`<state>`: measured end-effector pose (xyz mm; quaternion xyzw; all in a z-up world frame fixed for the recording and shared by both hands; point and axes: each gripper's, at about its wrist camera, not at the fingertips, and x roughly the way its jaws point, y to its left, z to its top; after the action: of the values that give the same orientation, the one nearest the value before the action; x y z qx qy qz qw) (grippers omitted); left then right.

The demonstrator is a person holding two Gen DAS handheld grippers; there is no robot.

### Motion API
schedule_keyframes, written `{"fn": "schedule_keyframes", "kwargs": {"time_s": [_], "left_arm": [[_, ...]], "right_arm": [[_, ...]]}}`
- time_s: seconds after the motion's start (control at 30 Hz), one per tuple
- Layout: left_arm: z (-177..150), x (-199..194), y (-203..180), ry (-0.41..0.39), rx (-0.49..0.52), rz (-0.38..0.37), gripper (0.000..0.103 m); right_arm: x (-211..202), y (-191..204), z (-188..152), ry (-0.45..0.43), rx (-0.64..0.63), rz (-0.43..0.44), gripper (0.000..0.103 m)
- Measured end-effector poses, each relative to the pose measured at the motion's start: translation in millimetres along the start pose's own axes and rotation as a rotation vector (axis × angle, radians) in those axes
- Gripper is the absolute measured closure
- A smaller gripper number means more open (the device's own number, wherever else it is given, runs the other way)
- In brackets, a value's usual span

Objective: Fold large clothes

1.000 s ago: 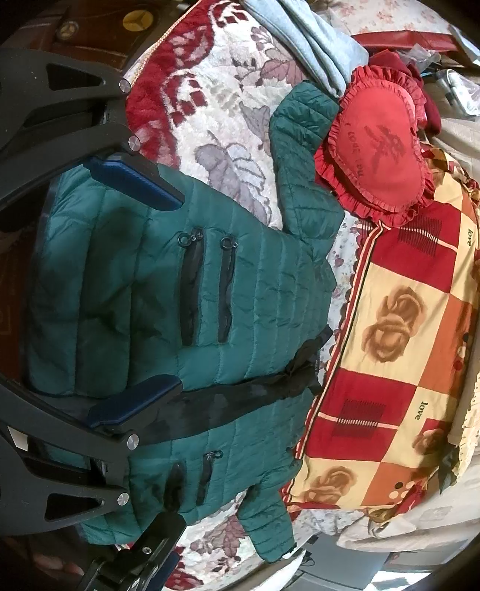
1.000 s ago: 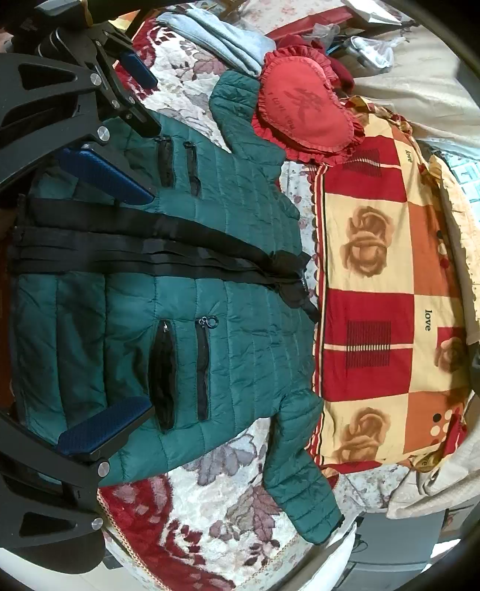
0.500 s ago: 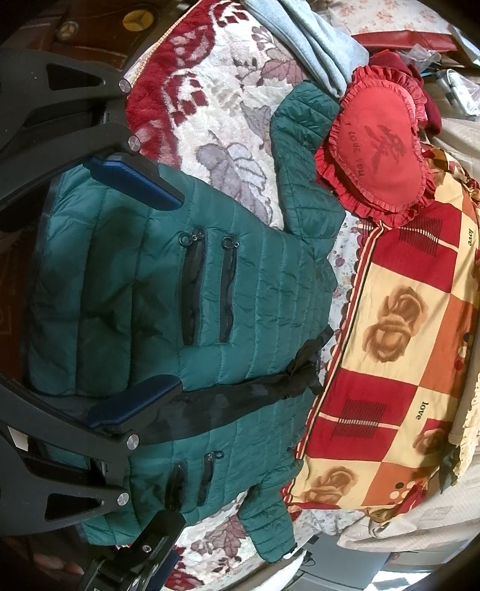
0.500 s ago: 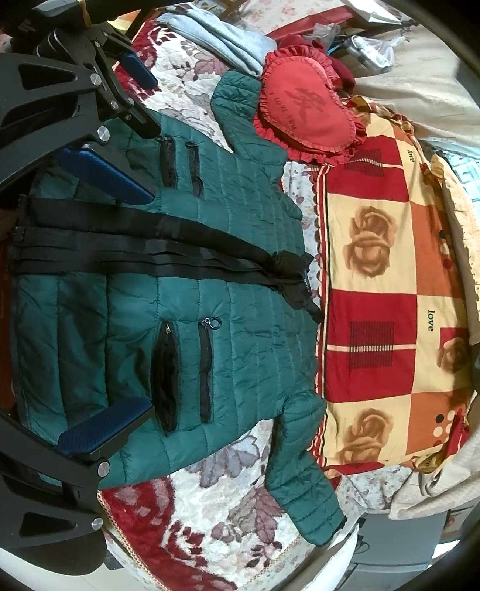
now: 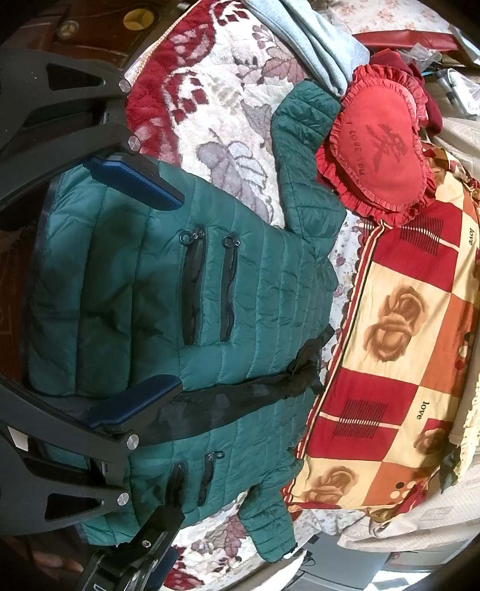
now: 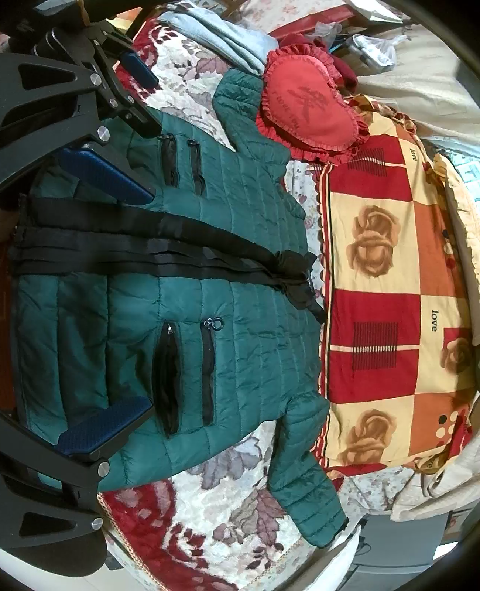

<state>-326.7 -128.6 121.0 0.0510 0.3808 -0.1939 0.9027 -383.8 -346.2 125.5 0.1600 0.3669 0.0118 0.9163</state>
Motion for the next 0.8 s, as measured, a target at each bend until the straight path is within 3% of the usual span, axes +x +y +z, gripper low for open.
{"fn": "schedule_keyframes", "kwargs": {"time_s": [0.8], "left_arm": [[-1.0,0.8,0.8,0.003,0.000,-0.001,0.012]], "right_arm": [[9.0,4.1,0.7,0.023,-0.009,0.007,0.000]]}}
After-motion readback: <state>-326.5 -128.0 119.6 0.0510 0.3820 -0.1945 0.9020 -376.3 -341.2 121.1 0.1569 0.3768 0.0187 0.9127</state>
